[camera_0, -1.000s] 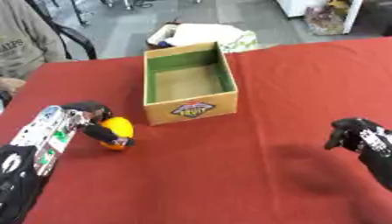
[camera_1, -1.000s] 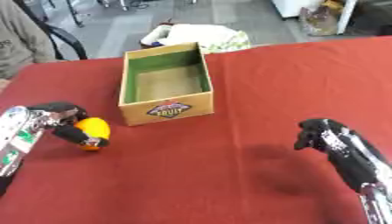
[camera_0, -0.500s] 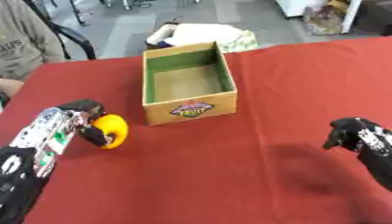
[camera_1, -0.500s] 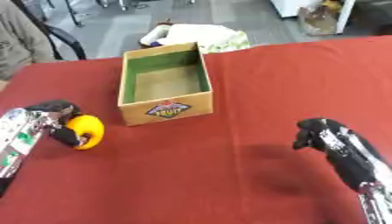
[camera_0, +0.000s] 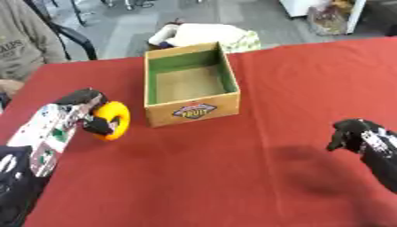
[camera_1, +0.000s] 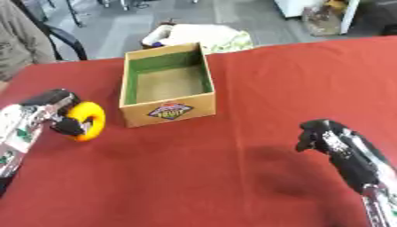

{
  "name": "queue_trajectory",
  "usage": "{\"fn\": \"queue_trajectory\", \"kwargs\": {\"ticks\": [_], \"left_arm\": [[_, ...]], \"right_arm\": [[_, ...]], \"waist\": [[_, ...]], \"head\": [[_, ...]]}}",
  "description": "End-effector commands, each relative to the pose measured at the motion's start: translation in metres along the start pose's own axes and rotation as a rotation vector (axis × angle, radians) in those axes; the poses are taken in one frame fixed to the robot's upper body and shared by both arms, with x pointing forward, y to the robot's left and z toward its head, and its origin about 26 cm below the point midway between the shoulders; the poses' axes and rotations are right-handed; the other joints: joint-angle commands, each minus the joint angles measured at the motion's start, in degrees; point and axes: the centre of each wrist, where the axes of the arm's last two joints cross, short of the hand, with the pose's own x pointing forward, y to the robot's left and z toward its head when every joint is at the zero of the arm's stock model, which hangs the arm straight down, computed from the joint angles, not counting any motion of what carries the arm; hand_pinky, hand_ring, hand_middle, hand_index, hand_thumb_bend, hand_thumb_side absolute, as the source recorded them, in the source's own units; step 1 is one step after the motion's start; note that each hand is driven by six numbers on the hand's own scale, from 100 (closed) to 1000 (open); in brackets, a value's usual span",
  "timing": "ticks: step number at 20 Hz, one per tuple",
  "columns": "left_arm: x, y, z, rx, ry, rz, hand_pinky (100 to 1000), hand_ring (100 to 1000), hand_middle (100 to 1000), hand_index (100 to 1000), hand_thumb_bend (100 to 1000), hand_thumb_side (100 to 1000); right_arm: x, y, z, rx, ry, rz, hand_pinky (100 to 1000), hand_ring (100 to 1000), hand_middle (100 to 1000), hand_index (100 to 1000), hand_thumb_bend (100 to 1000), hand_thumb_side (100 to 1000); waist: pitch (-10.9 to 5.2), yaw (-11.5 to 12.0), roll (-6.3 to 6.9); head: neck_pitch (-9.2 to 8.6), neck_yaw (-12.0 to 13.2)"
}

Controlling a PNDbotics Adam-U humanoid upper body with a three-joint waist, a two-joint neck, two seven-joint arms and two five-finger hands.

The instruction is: Pick up objects on the table and place them in the box.

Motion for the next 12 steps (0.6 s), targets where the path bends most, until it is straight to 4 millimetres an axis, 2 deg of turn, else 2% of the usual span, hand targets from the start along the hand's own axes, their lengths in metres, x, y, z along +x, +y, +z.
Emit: {"fn": "queue_trajectory", "kwargs": {"ticks": [1, 4, 7, 12], "left_arm": [[0.006, 0.041, 0.013, 0.145, -0.037, -0.015, 560, 395, 367, 520, 100, 244], [0.024, 0.065, 0.017, 0.242, -0.078, -0.032, 559, 395, 368, 521, 100, 245], [0.044, 0.08, 0.015, 0.312, -0.111, -0.052, 560, 397, 371, 524, 100, 246], [0.079, 0.088, -0.008, 0.363, -0.13, -0.072, 560, 399, 373, 524, 100, 245]], "right_arm": [[0.008, -0.005, -0.001, 0.006, -0.012, 0.034, 591, 542, 522, 698, 100, 631], [0.008, -0.004, -0.001, 0.008, -0.012, 0.033, 591, 542, 522, 697, 100, 631], [0.008, -0.004, -0.002, 0.011, -0.012, 0.031, 591, 542, 522, 697, 100, 632], [0.009, -0.002, -0.004, 0.015, -0.019, 0.028, 591, 542, 522, 697, 100, 632]], "waist": [[-0.58, 0.1, -0.21], [-0.6, 0.0, -0.27], [-0.57, -0.2, -0.37], [-0.24, -0.6, -0.67]], "head": [[-0.21, -0.2], [-0.28, -0.1], [-0.51, 0.0], [-1.06, 0.5]]}}
